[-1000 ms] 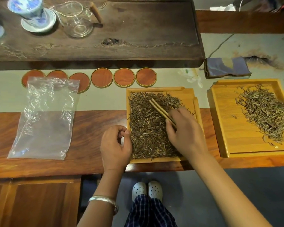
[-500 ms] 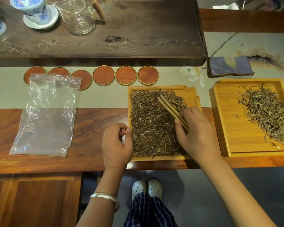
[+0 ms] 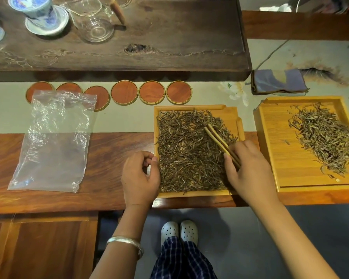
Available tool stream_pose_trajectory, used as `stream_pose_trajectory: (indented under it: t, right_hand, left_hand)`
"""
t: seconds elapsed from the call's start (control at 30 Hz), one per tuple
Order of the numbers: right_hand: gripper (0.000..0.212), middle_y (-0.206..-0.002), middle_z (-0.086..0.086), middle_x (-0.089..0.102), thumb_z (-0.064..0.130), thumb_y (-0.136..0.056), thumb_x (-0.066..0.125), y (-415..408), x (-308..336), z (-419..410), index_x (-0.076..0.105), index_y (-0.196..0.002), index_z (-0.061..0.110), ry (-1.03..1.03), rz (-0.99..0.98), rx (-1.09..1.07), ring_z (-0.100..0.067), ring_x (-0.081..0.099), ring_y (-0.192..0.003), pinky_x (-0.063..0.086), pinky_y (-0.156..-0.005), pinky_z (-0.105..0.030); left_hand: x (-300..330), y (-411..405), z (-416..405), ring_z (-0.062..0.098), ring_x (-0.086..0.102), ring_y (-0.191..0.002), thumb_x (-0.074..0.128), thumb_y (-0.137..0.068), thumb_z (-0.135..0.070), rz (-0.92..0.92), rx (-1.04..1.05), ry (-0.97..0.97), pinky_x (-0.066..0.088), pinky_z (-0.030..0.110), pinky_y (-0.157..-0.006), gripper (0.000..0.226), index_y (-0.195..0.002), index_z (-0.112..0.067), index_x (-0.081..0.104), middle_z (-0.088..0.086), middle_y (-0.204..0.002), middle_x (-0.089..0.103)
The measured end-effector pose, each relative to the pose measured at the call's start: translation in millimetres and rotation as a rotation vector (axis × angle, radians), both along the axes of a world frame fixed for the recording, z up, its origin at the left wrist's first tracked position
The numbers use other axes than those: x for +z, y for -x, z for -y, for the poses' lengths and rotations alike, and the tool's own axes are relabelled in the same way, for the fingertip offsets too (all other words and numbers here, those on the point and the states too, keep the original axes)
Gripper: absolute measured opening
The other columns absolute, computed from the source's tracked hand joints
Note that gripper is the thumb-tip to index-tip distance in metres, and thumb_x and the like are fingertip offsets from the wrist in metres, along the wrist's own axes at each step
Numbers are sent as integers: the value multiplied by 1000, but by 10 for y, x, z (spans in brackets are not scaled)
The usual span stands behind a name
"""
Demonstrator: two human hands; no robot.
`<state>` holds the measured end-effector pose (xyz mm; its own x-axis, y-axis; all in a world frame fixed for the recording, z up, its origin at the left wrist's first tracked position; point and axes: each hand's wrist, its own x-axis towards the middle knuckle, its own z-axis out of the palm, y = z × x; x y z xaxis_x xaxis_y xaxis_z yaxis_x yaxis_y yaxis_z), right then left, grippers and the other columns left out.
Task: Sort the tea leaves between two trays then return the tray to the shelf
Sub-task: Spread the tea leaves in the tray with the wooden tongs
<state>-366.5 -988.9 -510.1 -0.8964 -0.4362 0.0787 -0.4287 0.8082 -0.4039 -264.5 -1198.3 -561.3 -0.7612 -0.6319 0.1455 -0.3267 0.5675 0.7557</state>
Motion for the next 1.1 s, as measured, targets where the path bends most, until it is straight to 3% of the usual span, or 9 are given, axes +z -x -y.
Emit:
stream_pose_trajectory:
  t: [0.5, 0.73, 1.1]
  right_hand:
    - [13, -92, -12, 56, 13, -89, 58, 187, -41, -31, 59, -97, 2, 27, -35, -70, -28, 54, -84, 37, -64, -30]
    - [10, -86, -11, 52, 12, -89, 59, 249, -31, -103, 56, -90, 3, 51, -55, -92, -25, 50, -78, 22, -59, -23]
    - [10, -87, -11, 53, 12, -89, 59, 258, -43, -165, 57, -92, 3, 68, -50, -101, -23, 50, -78, 24, -59, -24]
  left_hand:
    - [-10, 3, 5, 15, 49, -67, 54, -84, -21, 15, -6, 26, 30, 20, -65, 9, -79, -15, 58, -2, -71, 55]
    - [-17, -3, 11, 15, 49, -67, 53, -84, -23, 9, -8, 24, 30, 20, -65, 9, -79, -17, 58, -3, -71, 54]
    - [-25, 0, 12, 14, 49, -68, 52, -84, -24, 17, -15, 17, 32, 21, -66, 12, -80, -15, 59, -3, -73, 55]
